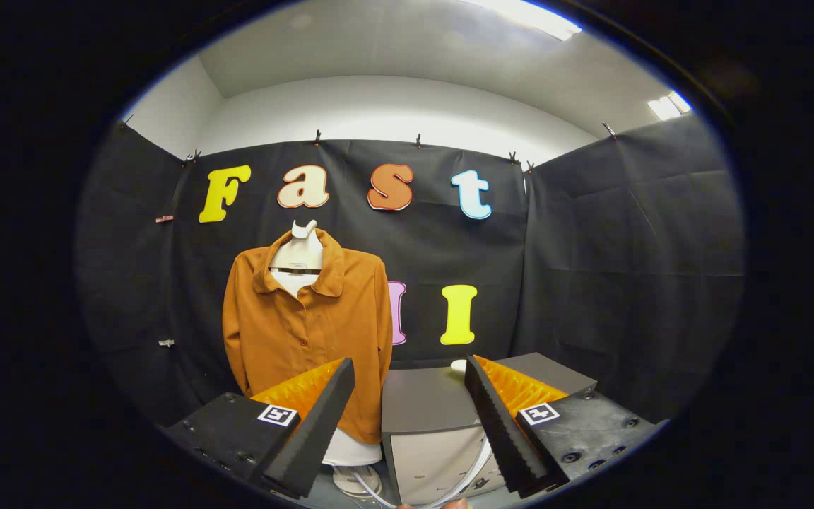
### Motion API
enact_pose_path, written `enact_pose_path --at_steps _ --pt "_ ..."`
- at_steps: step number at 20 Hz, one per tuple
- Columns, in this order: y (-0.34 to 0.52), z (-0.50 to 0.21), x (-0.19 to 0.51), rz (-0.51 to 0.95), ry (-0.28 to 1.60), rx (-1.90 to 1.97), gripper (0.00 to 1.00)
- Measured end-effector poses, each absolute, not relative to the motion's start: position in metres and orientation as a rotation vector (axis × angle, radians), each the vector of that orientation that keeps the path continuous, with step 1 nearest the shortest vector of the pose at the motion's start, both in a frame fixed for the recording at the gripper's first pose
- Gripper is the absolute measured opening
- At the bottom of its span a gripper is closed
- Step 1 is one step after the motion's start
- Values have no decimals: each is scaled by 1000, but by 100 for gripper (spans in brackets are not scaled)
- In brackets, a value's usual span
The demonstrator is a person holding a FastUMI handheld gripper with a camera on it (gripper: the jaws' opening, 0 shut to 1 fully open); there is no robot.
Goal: Iron the clothes twice with a garment steamer, once on the left side and once on the right side.
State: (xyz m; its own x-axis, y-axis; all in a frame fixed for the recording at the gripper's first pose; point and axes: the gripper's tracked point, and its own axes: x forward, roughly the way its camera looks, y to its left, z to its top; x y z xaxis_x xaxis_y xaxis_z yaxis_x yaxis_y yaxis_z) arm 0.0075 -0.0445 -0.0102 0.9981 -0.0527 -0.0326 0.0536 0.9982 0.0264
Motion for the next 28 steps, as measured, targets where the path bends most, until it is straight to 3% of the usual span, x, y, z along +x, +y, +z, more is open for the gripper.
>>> enact_pose_path --at_steps 6,18,27,28 --pt "-93 -42 42 -92 118 70 98" --pt "-183 -216 208 15 672 119 100" --pt "-203 -300 260 24 914 175 99" --pt "-201 -305 259 28 934 181 89"
